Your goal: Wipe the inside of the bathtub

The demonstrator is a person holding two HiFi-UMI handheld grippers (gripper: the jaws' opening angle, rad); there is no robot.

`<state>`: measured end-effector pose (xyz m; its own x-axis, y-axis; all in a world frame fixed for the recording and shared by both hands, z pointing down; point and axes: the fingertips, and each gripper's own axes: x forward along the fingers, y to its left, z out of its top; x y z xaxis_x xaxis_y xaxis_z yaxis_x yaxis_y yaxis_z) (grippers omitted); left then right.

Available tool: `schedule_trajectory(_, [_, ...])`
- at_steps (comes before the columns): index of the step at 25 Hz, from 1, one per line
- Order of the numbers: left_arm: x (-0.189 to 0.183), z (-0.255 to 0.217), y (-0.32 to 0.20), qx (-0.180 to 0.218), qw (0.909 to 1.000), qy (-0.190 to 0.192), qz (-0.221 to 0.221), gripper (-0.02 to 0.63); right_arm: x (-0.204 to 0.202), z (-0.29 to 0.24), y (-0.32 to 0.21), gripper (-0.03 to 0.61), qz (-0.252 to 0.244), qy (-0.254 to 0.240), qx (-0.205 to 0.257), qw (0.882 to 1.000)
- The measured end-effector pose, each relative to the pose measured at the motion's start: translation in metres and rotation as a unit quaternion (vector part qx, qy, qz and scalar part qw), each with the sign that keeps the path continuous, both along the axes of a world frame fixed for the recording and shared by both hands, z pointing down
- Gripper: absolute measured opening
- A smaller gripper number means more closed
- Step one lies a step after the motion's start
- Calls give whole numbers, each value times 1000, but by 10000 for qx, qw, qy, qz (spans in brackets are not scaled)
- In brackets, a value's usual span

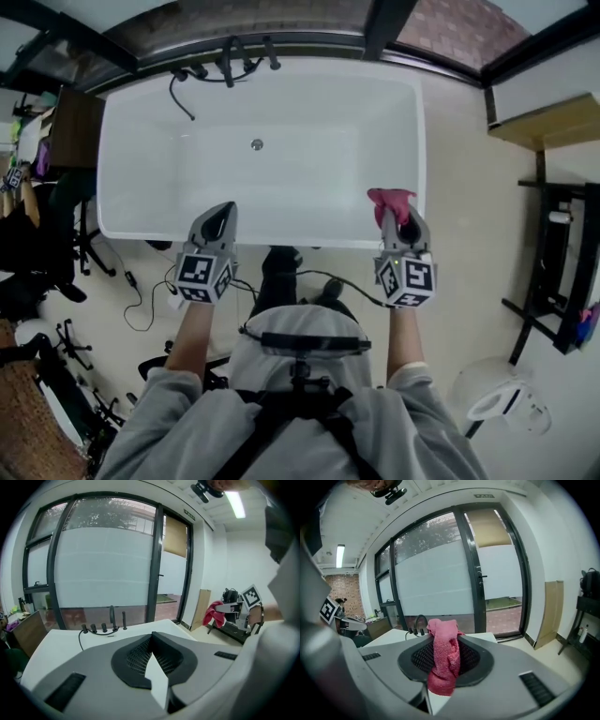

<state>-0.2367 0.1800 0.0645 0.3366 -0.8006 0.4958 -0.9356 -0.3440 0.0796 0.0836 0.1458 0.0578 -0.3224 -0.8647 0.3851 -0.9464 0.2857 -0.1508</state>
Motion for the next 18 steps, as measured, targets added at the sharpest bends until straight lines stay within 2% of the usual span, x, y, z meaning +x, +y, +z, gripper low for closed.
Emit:
schedule_trajectory(6, [22, -22, 36, 176, 9994, 155, -269, 6, 35, -17, 46, 92, -154, 37, 61, 9999])
schedule_trajectory(11, [30, -46, 82, 392, 9974, -33, -606, 6, 50, -23, 82, 92, -444, -73, 159, 9989])
schedule_trajectory(18, [10, -72, 134, 443, 9942, -151, -970, 6, 43, -25, 133, 92, -727, -129, -33, 9973])
